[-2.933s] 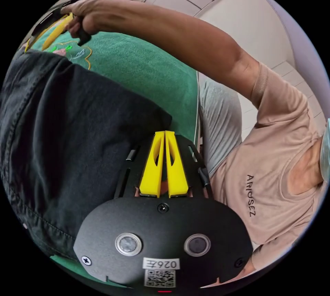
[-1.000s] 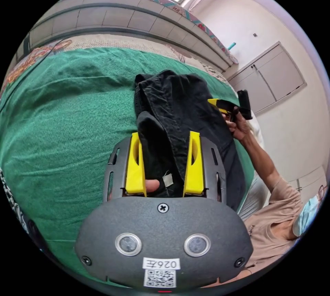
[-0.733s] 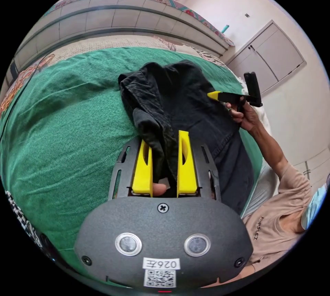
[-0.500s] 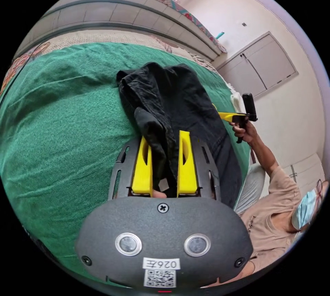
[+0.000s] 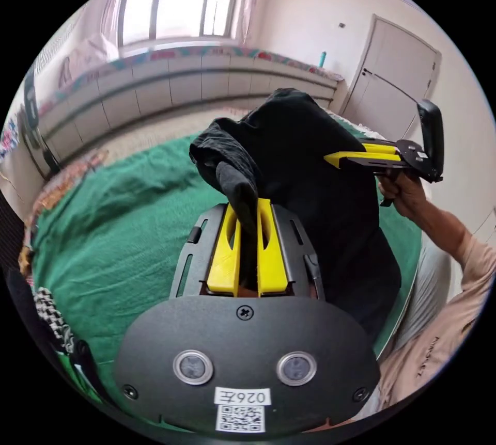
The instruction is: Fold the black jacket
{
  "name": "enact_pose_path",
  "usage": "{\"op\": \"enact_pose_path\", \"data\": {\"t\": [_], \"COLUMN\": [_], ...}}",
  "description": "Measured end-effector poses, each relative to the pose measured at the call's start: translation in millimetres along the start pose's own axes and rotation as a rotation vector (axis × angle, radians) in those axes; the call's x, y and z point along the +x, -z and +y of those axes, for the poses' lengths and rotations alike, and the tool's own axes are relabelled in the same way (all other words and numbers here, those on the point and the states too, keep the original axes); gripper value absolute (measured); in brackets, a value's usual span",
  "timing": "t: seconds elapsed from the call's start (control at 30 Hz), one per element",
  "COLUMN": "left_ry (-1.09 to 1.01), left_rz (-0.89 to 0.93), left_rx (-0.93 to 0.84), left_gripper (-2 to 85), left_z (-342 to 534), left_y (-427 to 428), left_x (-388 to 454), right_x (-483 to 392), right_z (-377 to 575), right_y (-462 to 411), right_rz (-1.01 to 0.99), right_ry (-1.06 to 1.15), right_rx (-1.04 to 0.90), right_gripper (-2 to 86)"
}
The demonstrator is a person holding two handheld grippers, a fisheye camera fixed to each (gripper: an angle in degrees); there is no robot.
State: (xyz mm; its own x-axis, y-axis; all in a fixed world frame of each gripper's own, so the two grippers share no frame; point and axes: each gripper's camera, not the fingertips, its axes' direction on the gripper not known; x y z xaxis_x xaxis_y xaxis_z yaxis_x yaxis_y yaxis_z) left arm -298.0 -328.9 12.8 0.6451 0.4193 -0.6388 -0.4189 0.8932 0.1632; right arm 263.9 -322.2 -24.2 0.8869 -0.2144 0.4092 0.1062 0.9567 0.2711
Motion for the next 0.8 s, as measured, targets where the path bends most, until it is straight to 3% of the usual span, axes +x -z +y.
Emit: {"op": "enact_pose_path", "data": {"t": [0.1,0.23,0.47,0.6,0.8], "left_ry": [-0.099,-0.207,-0.396,-0.456,-0.491], "left_rz": [-0.107,-0.147,-0.032,0.091,0.392], "left_rx": [0.171,0.385,0.665,0.769,0.756], "left_gripper": [5.3,5.3,5.3,5.2,5.3], "left_z": [-9,-25,-67,-86,-137], "left_y": [83,196,316,335,281], "left_x": [62,152,318,386,471], "right_x": [-38,-34,-23,-22,13], "right_z": [2,30,101,141,192], "right_y": [108,267,520,625,716], "right_rz": [0.143,0.143,0.403,0.568,0.832], "right_ry": [0.101,0.008,-0.051,-0.032,0.021], "right_rx": [0.151,0.356,0.608,0.635,0.427], "right_gripper": [0.5,0.3,0.2,0.1,0.2]}}
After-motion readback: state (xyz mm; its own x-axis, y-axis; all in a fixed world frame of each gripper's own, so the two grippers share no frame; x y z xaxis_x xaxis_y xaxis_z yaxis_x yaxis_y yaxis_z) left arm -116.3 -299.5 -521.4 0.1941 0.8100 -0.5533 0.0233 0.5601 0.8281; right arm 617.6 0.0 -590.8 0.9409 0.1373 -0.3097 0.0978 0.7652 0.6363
